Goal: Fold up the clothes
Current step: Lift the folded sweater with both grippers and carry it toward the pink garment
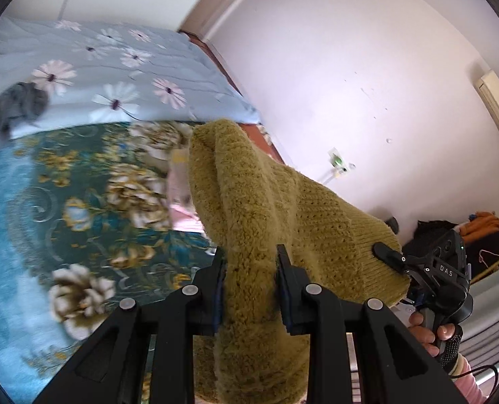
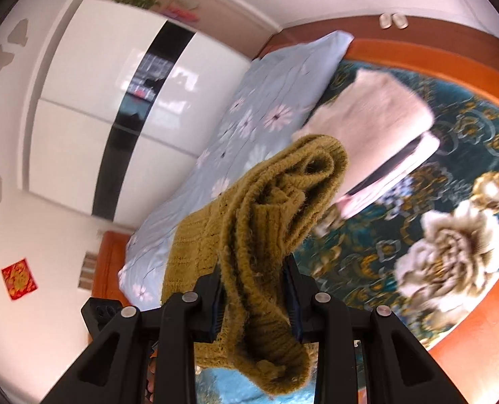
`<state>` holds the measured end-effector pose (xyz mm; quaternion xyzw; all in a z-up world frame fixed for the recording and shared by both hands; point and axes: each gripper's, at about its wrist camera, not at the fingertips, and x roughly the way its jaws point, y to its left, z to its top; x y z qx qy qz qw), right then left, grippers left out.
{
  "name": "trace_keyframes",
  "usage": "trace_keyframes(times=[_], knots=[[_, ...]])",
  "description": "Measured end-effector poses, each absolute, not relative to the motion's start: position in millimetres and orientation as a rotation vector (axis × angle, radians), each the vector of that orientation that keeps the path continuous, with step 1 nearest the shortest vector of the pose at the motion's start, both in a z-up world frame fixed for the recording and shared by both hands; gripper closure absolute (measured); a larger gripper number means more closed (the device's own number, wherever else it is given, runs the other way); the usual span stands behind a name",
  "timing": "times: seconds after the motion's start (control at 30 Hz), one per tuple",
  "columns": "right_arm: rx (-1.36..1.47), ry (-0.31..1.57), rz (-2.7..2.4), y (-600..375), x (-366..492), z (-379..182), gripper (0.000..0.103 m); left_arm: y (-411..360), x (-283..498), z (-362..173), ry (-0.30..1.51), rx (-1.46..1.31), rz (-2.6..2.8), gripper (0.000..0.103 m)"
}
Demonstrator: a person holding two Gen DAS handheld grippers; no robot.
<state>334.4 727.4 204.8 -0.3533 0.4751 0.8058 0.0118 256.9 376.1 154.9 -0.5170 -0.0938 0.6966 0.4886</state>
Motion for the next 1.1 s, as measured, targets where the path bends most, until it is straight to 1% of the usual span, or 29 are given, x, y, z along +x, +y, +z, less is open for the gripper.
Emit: trace_keyframes(times=[0.13, 0.23, 0.3, 0.4, 0.53, 0.67, 0.87, 0.97, 1.1], knots=[[-1.087, 1.468, 2.474, 757, 342, 203, 0.071, 421, 257, 145, -0.222, -1.284, 1.634, 0.075], [-1.093, 1.501, 2.425, 783, 335, 192, 0.071, 446, 260, 143, -0.175, -1.277, 1.622, 0.075], [-1.103, 1.523, 2.402, 796, 327, 186, 0.071, 458, 251, 141, -0.176, -1.283, 1.627, 0.075], [-1.136, 1.54, 2.395, 811, 302, 179, 0.071, 476, 238, 137, -0.181, -1.292, 1.636, 0.075], [-1.201, 1.512, 2.4, 833, 264, 174, 0.071, 508, 213, 126, -0.232, -1.325, 1.646, 0.075], [-1.292, 1.447, 2.398, 866, 222, 176, 0.071, 550, 190, 116, -0.253, -1.342, 1.648, 0.075], [-1.459, 1.39, 2.342, 913, 152, 156, 0.071, 602, 160, 93, -0.238, -1.399, 1.68, 0.075], [-1.528, 1.346, 2.349, 928, 118, 144, 0.071, 615, 149, 82, -0.239, -1.418, 1.706, 0.075], [-1.558, 1.33, 2.36, 941, 92, 134, 0.071, 626, 138, 69, -0.25, -1.43, 1.741, 0.075]])
